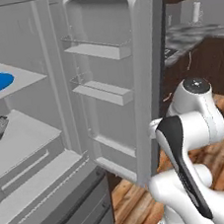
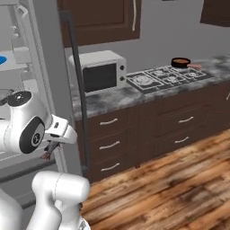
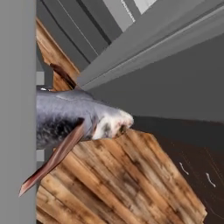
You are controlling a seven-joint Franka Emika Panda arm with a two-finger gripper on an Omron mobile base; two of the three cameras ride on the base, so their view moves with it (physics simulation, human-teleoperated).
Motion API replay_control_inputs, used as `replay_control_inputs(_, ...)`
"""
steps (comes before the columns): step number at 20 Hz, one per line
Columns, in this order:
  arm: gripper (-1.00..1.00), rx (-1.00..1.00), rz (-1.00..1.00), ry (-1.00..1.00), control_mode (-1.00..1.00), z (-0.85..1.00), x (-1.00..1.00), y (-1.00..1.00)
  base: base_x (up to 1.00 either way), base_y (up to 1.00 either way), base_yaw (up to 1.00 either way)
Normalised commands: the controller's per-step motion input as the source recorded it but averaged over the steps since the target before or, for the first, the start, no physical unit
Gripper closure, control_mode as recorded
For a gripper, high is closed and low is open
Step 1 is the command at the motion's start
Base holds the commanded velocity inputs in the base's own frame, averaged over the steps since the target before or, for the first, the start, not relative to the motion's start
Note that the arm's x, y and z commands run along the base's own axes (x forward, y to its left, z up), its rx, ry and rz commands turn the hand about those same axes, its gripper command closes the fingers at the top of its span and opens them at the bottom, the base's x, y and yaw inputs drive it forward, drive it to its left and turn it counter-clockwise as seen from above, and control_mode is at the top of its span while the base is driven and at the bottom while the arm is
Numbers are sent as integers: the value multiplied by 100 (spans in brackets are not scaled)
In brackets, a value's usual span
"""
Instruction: Retrieve the fish from the fridge and place it on the saucepan with marinade on the stove.
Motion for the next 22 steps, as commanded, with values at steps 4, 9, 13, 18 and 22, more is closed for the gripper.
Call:
replay_control_inputs(4, 100, 0, 0, 0, 100, 0, 0, 0, -99, -75, -38)
replay_control_inputs(9, 100, 0, 0, 0, 100, 0, 0, 0, -68, -88, -47)
replay_control_inputs(13, 100, 0, 0, 0, 100, 0, 0, 0, -50, -100, -41)
replay_control_inputs(18, 100, 0, 0, 0, 100, 0, 0, 0, -2, -100, -51)
replay_control_inputs(22, 100, 0, 0, 0, 100, 0, 0, 0, 35, -100, -46)
